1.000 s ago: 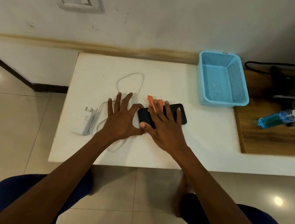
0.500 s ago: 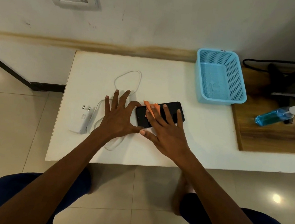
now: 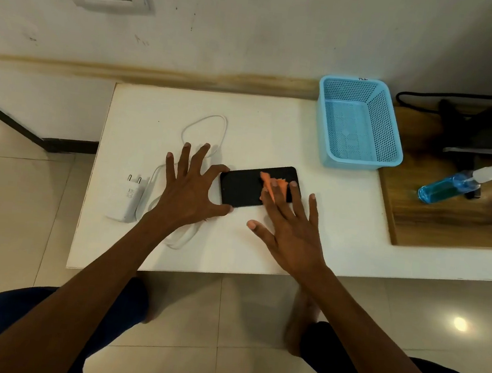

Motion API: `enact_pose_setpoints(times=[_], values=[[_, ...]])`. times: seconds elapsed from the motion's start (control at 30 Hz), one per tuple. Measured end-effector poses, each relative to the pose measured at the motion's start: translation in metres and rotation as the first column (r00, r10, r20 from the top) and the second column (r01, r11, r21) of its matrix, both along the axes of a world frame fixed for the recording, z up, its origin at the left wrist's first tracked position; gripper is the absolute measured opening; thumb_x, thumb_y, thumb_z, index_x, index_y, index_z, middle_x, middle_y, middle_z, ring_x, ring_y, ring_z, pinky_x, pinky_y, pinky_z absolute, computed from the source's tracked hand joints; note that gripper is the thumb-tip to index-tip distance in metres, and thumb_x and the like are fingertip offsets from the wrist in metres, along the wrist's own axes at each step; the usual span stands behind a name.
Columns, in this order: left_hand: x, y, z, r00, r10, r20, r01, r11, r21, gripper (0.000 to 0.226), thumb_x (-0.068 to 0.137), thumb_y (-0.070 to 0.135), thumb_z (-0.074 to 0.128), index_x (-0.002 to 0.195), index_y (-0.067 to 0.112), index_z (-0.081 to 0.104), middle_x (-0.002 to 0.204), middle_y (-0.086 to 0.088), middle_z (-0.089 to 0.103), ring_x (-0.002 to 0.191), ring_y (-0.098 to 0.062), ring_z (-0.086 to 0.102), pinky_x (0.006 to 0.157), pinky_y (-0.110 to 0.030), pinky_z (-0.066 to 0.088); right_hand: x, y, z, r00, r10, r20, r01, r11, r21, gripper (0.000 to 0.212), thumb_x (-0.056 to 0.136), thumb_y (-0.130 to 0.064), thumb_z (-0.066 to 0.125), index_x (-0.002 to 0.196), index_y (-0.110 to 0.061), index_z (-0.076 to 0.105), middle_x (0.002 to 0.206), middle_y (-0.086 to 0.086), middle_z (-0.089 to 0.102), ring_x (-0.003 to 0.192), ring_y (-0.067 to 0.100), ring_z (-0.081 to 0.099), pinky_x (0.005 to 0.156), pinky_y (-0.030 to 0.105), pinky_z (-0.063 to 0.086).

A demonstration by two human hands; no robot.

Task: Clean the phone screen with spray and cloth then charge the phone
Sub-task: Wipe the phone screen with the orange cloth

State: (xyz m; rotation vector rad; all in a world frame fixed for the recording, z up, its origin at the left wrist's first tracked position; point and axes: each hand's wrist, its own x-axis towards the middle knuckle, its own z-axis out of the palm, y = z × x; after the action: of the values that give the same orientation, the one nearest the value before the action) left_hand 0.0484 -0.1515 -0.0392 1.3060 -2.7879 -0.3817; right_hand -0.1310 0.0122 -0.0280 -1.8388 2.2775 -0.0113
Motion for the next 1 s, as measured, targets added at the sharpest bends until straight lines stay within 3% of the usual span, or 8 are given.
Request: enact_pose_setpoints(times=[0.13, 0.33, 0.47, 0.6, 0.7, 0.77, 0.87, 1.0], values=[[0.0, -0.002, 0.0, 1.0, -0.009, -0.005, 0.009, 1.0, -0.005, 0.086, 0.066, 0.074, 0.068, 0.14, 0.037, 0.043, 0.164, -0.006, 0.006, 0.149, -0.036, -0.009, 0.114, -0.06, -0.009, -0.008, 0.004, 0.003, 0.997, 0.076, -0.033, -0.075, 0.997, 0.007, 0.079, 0.094, -0.074, 0.0, 0.158, -0.03, 0.013, 0.167, -0.006, 0.008, 0.154, 0.026, 0.002, 0.119, 0.06, 0.011], [0.0, -0.006, -0.002, 1.0, -0.014, -0.001, 0.014, 1.0, 0.006, 0.086, 0.066, 0.073, 0.068, 0.14, 0.039, 0.041, 0.164, -0.007, 0.006, 0.149, -0.037, -0.01, 0.114, -0.062, -0.009, -0.032, 0.015, 0.007, 0.993, -0.073, -0.096, 0.07, 0.997, -0.028, 0.075, 0.096, -0.072, 0.003, 0.159, -0.031, 0.011, 0.162, -0.014, -0.006, 0.153, 0.026, 0.01, 0.121, 0.057, 0.011], [-0.002, -0.008, -0.001, 0.997, -0.074, 0.001, 0.074, 0.996, -0.039, 0.087, 0.068, 0.071, 0.067, 0.142, 0.033, 0.04, 0.164, -0.009, 0.002, 0.149, -0.038, -0.011, 0.113, -0.061, -0.012, -0.048, 0.015, 0.007, 0.987, -0.163, 0.007, 0.163, 0.985, -0.049, 0.073, 0.093, -0.074, -0.002, 0.157, -0.038, -0.002, 0.165, -0.011, 0.005, 0.154, 0.023, 0.001, 0.123, 0.053, 0.006], [-0.009, -0.003, 0.006, 0.962, -0.212, -0.173, 0.189, 0.973, -0.135, 0.076, 0.078, 0.064, 0.06, 0.143, 0.029, 0.042, 0.164, -0.008, 0.005, 0.15, -0.036, -0.009, 0.117, -0.057, -0.007, -0.054, 0.005, 0.016, 0.973, -0.132, 0.187, 0.169, 0.965, -0.199, 0.065, 0.099, -0.068, 0.017, 0.157, -0.041, 0.004, 0.165, -0.012, 0.013, 0.154, 0.022, 0.004, 0.122, 0.054, 0.014], [-0.017, 0.005, 0.016, 0.908, -0.273, -0.317, 0.25, 0.962, -0.112, 0.062, 0.087, 0.055, 0.058, 0.141, 0.027, 0.045, 0.163, -0.005, 0.014, 0.151, -0.031, -0.004, 0.121, -0.052, -0.003, -0.053, 0.001, 0.02, 0.988, -0.038, 0.149, 0.086, 0.94, -0.331, 0.062, 0.101, -0.051, 0.037, 0.157, -0.026, 0.024, 0.164, -0.006, 0.022, 0.153, 0.025, 0.011, 0.118, 0.056, 0.024], [-0.022, 0.01, 0.025, 0.874, -0.257, -0.414, 0.233, 0.967, -0.108, 0.048, 0.091, 0.044, 0.059, 0.134, 0.023, 0.054, 0.156, -0.003, 0.035, 0.15, -0.027, 0.017, 0.121, -0.048, 0.011, -0.051, -0.002, 0.022, 0.996, 0.054, 0.074, -0.02, 0.916, -0.4, 0.061, 0.099, -0.037, 0.047, 0.155, -0.02, 0.03, 0.164, -0.002, 0.024, 0.153, 0.028, 0.014, 0.116, 0.055, 0.027], [-0.026, 0.015, 0.039, 0.794, -0.002, -0.608, 0.1, 0.987, 0.128, 0.028, 0.095, 0.04, 0.056, 0.119, 0.029, 0.065, 0.122, 0.012, 0.065, 0.118, -0.01, 0.056, 0.101, -0.032, 0.041, -0.041, -0.006, 0.023, 0.975, 0.208, -0.078, -0.221, 0.882, -0.416, 0.058, 0.099, -0.031, 0.046, 0.154, -0.019, 0.033, 0.164, 0.001, 0.023, 0.152, 0.031, 0.016, 0.117, 0.053, 0.025], [-0.03, 0.016, 0.052, 0.721, 0.254, -0.645, 0.09, 0.888, 0.45, 0.018, 0.097, 0.04, 0.056, 0.103, 0.031, 0.071, 0.097, 0.017, 0.071, 0.092, -0.008, 0.064, 0.072, -0.011, 0.044, -0.026, -0.011, 0.021, 0.942, 0.299, -0.15, -0.334, 0.859, -0.388, 0.054, 0.102, -0.033, 0.04, 0.154, -0.019, 0.033, 0.164, 0.005, 0.025, 0.152, 0.032, 0.016, 0.119, 0.054, 0.022]])
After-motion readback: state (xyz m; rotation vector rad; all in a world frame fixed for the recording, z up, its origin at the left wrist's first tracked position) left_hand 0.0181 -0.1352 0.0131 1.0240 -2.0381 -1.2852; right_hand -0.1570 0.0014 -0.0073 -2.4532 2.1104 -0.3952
